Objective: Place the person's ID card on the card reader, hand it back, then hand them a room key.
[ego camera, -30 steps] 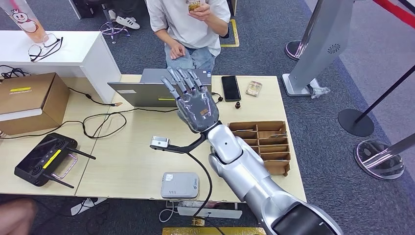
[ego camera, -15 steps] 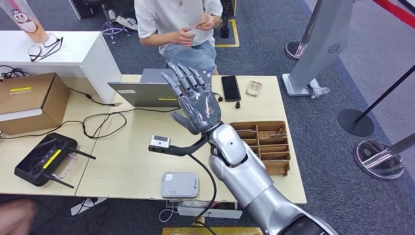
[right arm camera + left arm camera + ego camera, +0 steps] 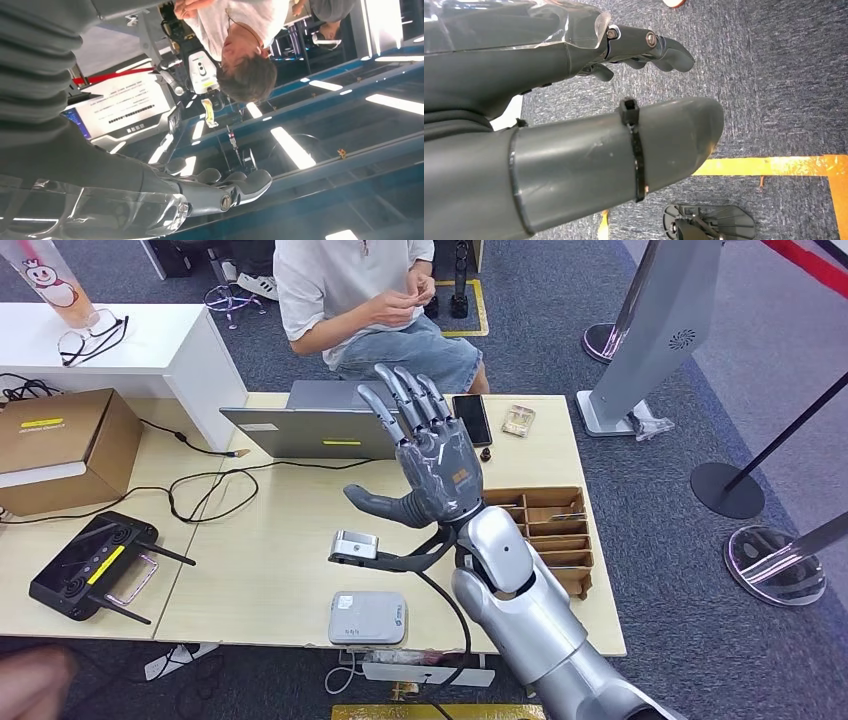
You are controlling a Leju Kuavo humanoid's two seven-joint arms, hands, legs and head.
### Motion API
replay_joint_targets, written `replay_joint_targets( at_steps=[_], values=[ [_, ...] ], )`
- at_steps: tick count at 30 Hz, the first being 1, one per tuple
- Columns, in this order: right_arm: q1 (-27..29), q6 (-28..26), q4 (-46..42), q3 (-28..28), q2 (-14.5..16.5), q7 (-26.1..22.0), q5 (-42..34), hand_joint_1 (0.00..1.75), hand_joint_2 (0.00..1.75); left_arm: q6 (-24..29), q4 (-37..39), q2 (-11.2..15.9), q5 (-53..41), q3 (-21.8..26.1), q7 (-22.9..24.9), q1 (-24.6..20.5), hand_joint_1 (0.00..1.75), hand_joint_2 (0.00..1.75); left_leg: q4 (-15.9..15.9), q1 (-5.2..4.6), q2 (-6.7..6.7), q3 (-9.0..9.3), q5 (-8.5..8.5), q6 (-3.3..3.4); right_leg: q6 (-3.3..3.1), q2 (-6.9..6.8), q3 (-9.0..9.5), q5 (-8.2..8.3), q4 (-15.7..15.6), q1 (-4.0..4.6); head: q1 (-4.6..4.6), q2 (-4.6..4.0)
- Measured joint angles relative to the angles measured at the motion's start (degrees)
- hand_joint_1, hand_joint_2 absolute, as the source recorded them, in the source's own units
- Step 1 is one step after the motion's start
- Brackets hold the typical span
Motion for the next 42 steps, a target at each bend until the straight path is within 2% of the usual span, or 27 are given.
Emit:
replay_joint_targets(
  at_steps=[19,36,42],
  values=[
    [4.28,-0.75,-6.1,0.04,-5.19,-0.08,0.03,0.0,0.0,0.07,0.0,0.0,0.45,0.18,-0.32,0.18,0.0,0.0,0.0,-0.01,0.0,-0.01,-0.01,0.0,0.0,0.0,0.0,0.0,-0.01,-0.01,-0.01,0.0],
    [4.97,-0.85,-7.17,0.07,-6.57,-0.02,0.02,0.0,0.0,0.08,0.0,-0.01,0.46,0.22,-0.34,0.21,0.0,0.0,0.0,-0.01,0.0,-0.01,-0.01,0.0,0.0,0.0,0.0,0.0,-0.01,0.0,0.0,0.0],
    [6.23,-2.36,-7.69,0.05,-7.41,0.18,-0.2,0.0,0.0,0.11,0.0,-0.02,0.76,0.43,-0.53,0.38,0.0,0.0,0.0,-0.01,0.0,-0.01,-0.01,0.01,0.01,0.0,0.0,0.0,-0.01,0.0,0.0,0.0]
  ],
)
